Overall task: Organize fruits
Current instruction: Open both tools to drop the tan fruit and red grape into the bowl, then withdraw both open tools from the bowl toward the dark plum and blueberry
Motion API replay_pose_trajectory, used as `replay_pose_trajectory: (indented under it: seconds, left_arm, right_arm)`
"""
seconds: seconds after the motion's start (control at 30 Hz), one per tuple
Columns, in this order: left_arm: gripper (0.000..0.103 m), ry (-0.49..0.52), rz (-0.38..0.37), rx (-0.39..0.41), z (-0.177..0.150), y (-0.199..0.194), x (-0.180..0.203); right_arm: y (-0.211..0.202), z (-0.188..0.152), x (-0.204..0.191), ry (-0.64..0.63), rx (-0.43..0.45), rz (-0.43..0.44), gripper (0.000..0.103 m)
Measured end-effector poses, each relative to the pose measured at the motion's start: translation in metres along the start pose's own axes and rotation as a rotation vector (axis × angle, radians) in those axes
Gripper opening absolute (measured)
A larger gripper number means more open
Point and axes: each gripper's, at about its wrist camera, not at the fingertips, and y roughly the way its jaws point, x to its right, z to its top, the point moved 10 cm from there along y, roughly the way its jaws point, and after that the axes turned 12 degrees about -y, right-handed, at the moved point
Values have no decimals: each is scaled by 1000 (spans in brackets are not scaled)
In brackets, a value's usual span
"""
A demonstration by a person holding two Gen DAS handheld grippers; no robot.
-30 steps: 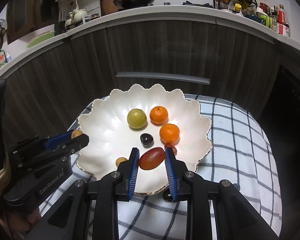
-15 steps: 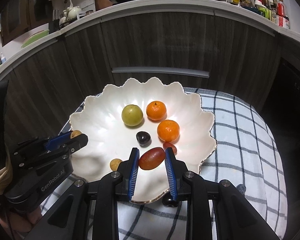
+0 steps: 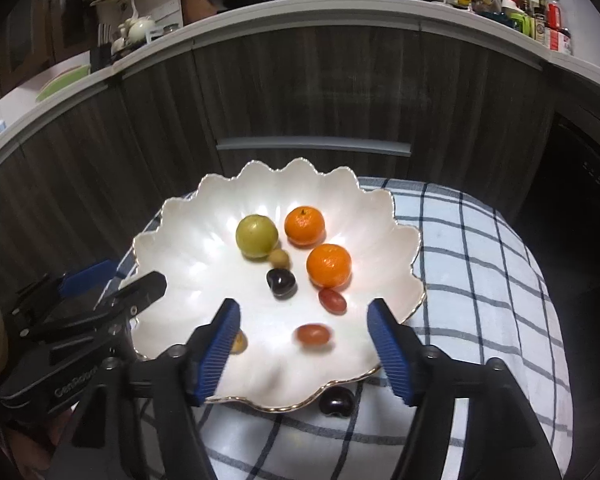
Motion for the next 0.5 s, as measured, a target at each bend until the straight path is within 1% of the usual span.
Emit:
replay_pose_trajectory:
  seconds: [0.1, 0.2, 0.5]
  left_arm:
    - [75, -9, 4, 14, 2, -6, 0]
    - [79, -13, 11, 21, 4, -11, 1]
    - [79, -9, 18, 37, 4, -28, 6]
  right_arm:
    - [-3, 2, 1, -3, 6, -4, 70]
    - [-8, 3, 4, 1, 12, -8, 70]
    - [-29, 8, 8, 9, 48, -15, 70]
